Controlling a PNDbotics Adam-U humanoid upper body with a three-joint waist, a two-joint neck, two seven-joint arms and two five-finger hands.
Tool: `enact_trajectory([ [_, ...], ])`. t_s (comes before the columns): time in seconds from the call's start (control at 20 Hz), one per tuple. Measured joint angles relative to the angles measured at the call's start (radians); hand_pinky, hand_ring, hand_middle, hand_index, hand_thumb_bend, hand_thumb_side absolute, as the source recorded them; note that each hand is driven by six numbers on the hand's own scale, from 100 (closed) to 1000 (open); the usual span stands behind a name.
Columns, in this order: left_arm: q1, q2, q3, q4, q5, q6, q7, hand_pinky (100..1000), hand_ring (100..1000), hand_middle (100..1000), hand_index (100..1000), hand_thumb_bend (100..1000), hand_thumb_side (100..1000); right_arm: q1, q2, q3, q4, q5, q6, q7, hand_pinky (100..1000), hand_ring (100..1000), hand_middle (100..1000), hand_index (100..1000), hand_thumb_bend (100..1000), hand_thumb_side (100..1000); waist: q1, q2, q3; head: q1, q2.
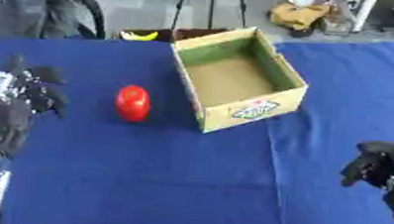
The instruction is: Pick up objects on the table and place them in the box.
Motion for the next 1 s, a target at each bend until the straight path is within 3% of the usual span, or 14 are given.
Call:
enact_trajectory([
  [0.35, -0.019, 0.033, 0.001, 0.001, -0.071, -0.019, -0.008, 403, 506, 621, 774, 173, 903, 0.0, 0.0, -0.002, 0.0, 0.0, 0.0, 0.0, 492, 554, 505, 717, 100, 767, 0.0, 0.0, -0.001, 0.0, 0.0],
  [0.45, -0.027, 0.048, 0.001, 0.004, -0.111, -0.029, -0.007, 412, 510, 626, 779, 171, 822, 0.0, 0.0, -0.002, 0.0, 0.0, 0.0, 0.0, 492, 554, 505, 717, 100, 766, 0.0, 0.0, -0.001, 0.0, 0.0],
  [0.5, -0.031, 0.056, 0.001, 0.007, -0.133, -0.034, -0.006, 433, 520, 638, 788, 192, 717, 0.0, 0.0, -0.002, 0.0, 0.0, 0.0, 0.0, 492, 554, 505, 717, 100, 765, -0.001, 0.0, -0.002, 0.0, 0.0],
  [0.65, -0.049, 0.093, 0.001, 0.019, -0.227, -0.049, 0.0, 479, 541, 665, 808, 241, 603, 0.0, 0.0, -0.002, 0.0, 0.0, 0.0, 0.001, 492, 554, 505, 717, 100, 766, -0.002, 0.0, -0.002, 0.001, 0.0],
  [0.8, -0.079, 0.147, -0.002, 0.049, -0.357, -0.068, 0.002, 546, 580, 707, 835, 372, 514, 0.0, 0.0, -0.002, 0.0, 0.0, -0.001, 0.002, 492, 554, 505, 717, 100, 766, -0.002, 0.0, -0.005, 0.003, 0.0],
  [1.0, -0.126, 0.226, -0.036, 0.123, -0.537, -0.107, -0.024, 588, 610, 735, 848, 519, 578, 0.0, 0.0, -0.001, 0.0, 0.0, -0.001, 0.004, 492, 554, 505, 717, 100, 772, -0.003, 0.0, -0.011, 0.007, 0.0],
])
